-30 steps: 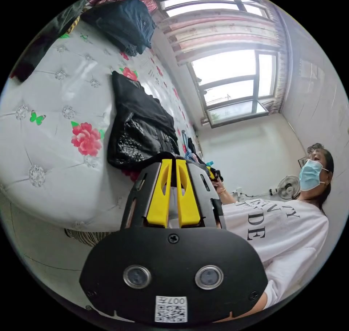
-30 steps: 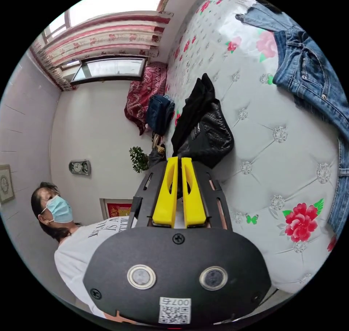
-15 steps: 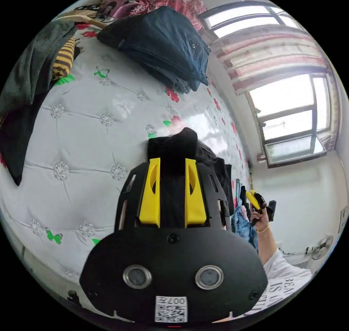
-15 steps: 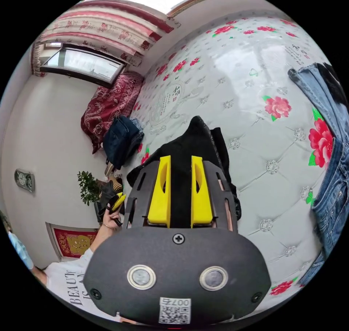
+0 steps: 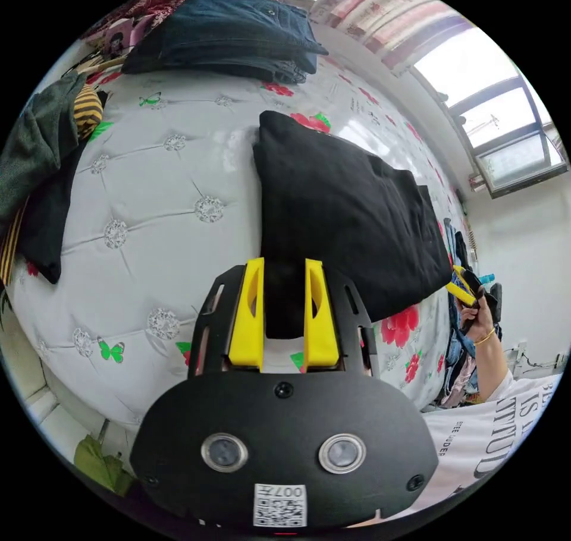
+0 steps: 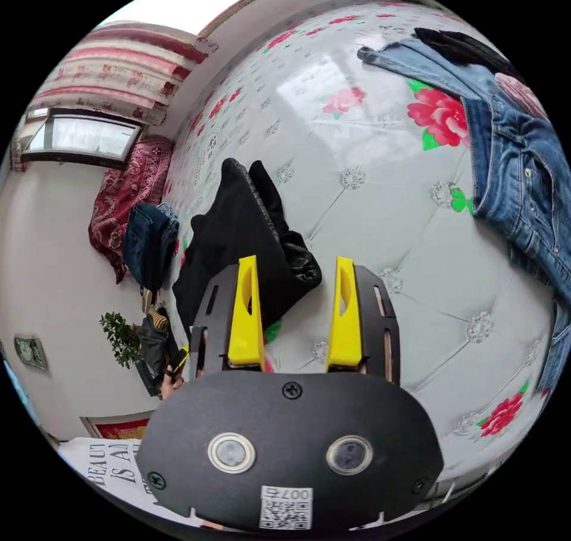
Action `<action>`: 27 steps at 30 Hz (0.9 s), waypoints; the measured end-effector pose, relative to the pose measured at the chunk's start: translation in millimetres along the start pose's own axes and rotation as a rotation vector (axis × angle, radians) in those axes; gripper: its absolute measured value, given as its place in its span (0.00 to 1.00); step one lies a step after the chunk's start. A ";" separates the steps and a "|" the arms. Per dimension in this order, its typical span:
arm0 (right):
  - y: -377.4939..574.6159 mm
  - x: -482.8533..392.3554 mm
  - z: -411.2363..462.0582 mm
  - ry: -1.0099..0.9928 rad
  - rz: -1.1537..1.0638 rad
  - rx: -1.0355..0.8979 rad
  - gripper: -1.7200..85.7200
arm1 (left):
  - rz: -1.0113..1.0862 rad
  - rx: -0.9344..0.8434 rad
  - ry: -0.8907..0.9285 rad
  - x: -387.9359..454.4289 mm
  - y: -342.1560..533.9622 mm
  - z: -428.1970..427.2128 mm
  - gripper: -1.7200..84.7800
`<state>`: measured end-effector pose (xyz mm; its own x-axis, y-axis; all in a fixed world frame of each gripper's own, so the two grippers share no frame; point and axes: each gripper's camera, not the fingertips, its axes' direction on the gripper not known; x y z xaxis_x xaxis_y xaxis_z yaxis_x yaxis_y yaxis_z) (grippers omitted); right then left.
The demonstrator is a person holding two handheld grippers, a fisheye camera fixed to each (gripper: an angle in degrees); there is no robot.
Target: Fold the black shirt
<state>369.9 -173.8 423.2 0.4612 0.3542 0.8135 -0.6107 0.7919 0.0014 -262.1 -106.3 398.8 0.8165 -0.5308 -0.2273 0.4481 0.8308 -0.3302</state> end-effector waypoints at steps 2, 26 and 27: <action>8.5 10.8 5.3 -0.055 0.019 -0.019 0.16 | 0.077 0.107 0.002 23.4 3.9 -20.9 0.13; -23.8 -145.8 1.7 -0.301 -0.332 -0.016 0.04 | 0.303 -0.005 0.178 135.6 45.7 30.0 0.09; -18.9 -197.3 9.2 -0.257 -0.495 -0.059 0.04 | 0.272 0.000 0.192 118.5 54.7 17.5 0.10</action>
<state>284.5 -263.2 268.0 0.5075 -0.1932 0.8397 -0.3207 0.8622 0.3922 -134.5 -120.8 369.9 0.8226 -0.3115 -0.4757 0.2233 0.9463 -0.2336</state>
